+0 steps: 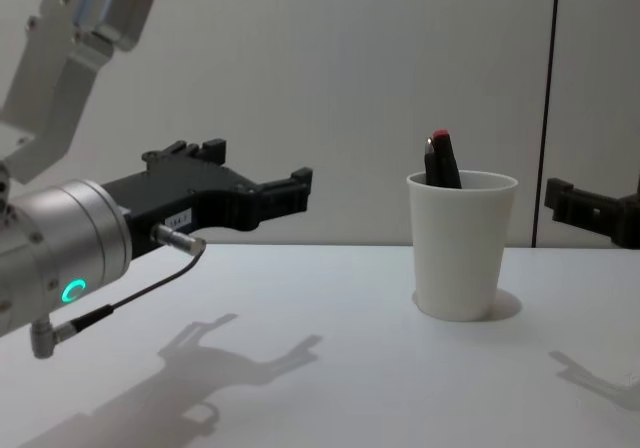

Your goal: Place the pen into the pen holder.

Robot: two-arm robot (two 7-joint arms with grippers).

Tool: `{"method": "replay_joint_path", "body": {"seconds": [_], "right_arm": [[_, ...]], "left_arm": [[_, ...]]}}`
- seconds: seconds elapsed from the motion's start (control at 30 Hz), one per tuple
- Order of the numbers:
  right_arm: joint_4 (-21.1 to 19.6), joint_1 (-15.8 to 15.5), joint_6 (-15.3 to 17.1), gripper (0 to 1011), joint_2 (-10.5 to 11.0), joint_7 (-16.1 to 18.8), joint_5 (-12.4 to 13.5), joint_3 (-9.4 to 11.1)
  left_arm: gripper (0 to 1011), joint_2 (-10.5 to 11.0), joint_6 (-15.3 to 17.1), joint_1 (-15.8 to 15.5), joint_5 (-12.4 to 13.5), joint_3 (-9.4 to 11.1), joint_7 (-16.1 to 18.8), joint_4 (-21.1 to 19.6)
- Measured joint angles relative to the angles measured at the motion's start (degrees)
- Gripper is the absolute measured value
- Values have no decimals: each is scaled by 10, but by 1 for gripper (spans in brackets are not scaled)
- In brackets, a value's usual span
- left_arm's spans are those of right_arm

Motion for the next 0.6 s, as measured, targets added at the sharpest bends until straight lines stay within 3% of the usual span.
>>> {"method": "replay_joint_path", "body": {"seconds": [0.33,0.6], "right_arm": [[0,0,0,1001,0,0,0,0],[0,0,0,1001,0,0,0,0]], "left_arm": [[1003,-1,27,5,31,8,54,-6],[1003,-1,30,5,34,8,60,-7]]}}
